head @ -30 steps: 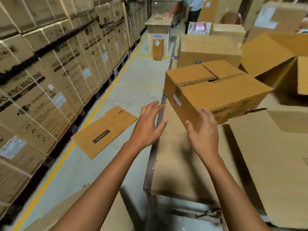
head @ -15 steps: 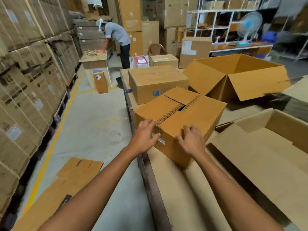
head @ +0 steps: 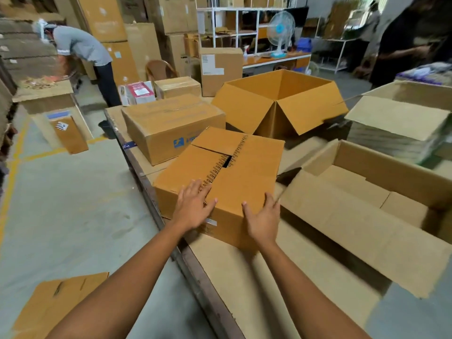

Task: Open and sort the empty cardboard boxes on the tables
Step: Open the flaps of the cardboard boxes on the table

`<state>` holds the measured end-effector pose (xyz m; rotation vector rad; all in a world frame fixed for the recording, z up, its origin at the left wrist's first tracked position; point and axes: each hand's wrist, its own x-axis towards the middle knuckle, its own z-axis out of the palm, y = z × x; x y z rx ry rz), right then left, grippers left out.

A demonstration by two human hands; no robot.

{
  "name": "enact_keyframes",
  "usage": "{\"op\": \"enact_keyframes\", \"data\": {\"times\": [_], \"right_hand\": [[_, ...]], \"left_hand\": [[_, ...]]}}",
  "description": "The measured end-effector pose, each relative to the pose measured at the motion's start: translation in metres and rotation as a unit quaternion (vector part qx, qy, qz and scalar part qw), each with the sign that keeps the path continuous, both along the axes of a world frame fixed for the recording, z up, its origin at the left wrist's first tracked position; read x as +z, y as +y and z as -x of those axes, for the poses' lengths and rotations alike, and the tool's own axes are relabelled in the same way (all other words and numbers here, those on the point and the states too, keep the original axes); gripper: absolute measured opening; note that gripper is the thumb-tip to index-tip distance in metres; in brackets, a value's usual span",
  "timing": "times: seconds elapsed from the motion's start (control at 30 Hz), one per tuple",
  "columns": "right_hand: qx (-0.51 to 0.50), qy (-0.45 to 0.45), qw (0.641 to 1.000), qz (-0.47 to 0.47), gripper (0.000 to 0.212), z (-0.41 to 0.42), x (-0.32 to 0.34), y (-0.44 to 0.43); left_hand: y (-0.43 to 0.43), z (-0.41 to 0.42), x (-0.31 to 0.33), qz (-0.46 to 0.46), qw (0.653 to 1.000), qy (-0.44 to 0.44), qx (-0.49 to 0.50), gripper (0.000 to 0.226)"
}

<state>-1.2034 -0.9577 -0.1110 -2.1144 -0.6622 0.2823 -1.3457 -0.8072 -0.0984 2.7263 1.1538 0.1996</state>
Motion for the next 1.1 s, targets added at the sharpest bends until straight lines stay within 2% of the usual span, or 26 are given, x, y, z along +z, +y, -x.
{"op": "enact_keyframes", "data": {"times": [0.07,0.13,0.23,0.33,0.47,0.67,0.77,0.8,0.87,0.97,1.1], "right_hand": [[-0.044,0.104,0.990,-0.083,0.090,0.002,-0.002,0.004],[-0.062,0.165,0.980,-0.090,0.093,0.000,-0.004,0.011],[-0.073,0.231,0.965,-0.098,0.083,-0.007,-0.007,0.013],[-0.075,0.337,0.931,-0.119,0.071,-0.014,-0.012,0.012],[-0.060,0.431,0.885,-0.168,0.076,-0.015,-0.014,0.013],[-0.094,0.466,0.856,-0.202,0.077,0.013,0.006,0.008],[-0.153,0.453,0.858,-0.188,0.051,0.036,0.005,0.005],[-0.168,0.448,0.858,-0.185,0.050,0.045,0.001,0.004],[-0.175,0.461,0.851,-0.184,0.066,0.062,-0.009,0.006],[-0.192,0.472,0.838,-0.192,0.075,0.070,-0.021,0.013],[-0.218,0.532,0.807,-0.136,0.087,0.075,-0.010,0.011]], "left_hand": [[0.002,-0.001,-0.003,-0.027,1.000,-0.013,0.010,0.083],[0.008,-0.004,0.001,-0.053,0.999,-0.004,0.009,0.086],[0.021,-0.011,0.005,-0.107,0.994,0.025,-0.001,0.083],[0.031,-0.018,0.002,-0.128,0.991,0.026,-0.013,0.082],[0.038,-0.024,0.001,-0.092,0.995,0.023,-0.038,0.087],[0.050,-0.020,0.001,-0.092,0.992,0.037,-0.076,0.095],[0.061,-0.011,0.002,-0.106,0.988,0.034,-0.103,0.095],[0.063,-0.007,0.001,-0.109,0.987,0.028,-0.114,0.095],[0.069,0.002,0.001,-0.111,0.985,0.009,-0.134,0.096],[0.078,0.010,0.005,-0.112,0.982,0.018,-0.148,0.093],[0.079,0.016,0.007,-0.096,0.983,0.014,-0.154,0.085]]}}
